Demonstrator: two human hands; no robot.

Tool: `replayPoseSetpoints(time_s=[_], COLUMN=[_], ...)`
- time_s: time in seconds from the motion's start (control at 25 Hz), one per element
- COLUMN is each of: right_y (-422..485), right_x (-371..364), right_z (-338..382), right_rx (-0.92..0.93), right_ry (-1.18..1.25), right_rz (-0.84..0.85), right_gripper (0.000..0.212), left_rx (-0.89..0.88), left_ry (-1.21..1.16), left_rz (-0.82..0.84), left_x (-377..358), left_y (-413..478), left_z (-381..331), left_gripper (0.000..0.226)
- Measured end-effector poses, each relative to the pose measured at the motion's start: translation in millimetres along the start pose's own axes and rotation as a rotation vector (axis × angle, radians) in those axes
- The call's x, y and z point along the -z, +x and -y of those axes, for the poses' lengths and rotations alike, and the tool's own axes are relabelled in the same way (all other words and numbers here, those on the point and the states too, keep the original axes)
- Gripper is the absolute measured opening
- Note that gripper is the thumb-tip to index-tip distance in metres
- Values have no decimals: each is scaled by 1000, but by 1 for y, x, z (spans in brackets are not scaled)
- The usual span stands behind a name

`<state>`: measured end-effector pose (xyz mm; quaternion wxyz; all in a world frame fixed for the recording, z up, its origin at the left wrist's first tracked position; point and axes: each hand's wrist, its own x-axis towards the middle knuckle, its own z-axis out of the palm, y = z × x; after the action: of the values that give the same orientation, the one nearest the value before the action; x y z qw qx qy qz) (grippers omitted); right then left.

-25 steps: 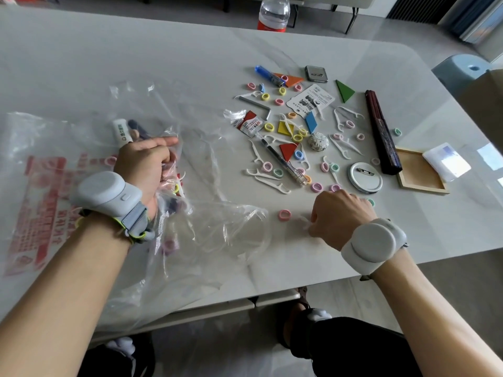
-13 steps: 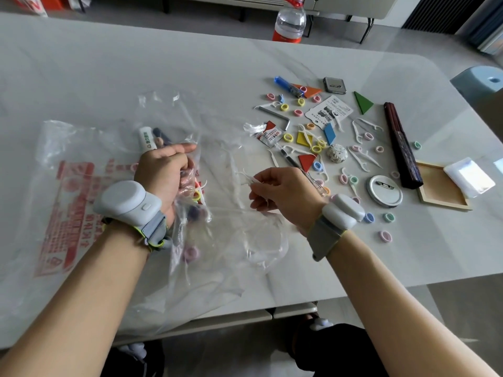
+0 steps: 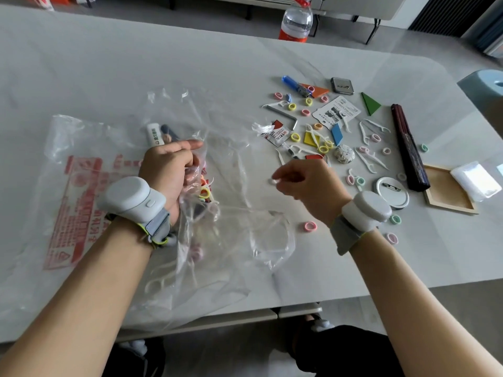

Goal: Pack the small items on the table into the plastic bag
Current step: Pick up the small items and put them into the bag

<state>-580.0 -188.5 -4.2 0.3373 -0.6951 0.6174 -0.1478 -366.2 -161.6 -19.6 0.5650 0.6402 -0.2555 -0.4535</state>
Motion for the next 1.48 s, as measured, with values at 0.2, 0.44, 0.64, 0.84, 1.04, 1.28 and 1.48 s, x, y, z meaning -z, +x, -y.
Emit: replayPoseSetpoints(time_s=[0.2, 0.44, 0.64, 0.84, 1.04, 1.28, 1.48], right_y=[-13, -16, -7, 7, 11, 10, 10], right_x=[25, 22, 13, -4, -9, -9, -11], right_z=[-30, -31, -24, -29, -32, -32, -29], right_rx=[-97, -105, -33, -17, 18, -66, -57], right_ry=[-440, -604, -330, -381, -454, -413, -518], right_rz=[242, 325, 7, -31, -71, -87, -26], right_gripper=[16, 7, 8, 29, 21, 25, 7], left_rx=[8, -1, -4, -23, 5, 4, 2], left_ry=[-44, -24, -35, -19, -45, -59, -57], left_rz=[33, 35, 43, 33, 29, 35, 43], left_x=[1, -2, -3, 0, 0, 4, 5], left_y=[-1, -1, 3, 8, 7, 7, 8], left_z=[2, 3, 5, 3, 3, 3, 4], left_gripper=[39, 39, 39, 38, 38, 36, 37])
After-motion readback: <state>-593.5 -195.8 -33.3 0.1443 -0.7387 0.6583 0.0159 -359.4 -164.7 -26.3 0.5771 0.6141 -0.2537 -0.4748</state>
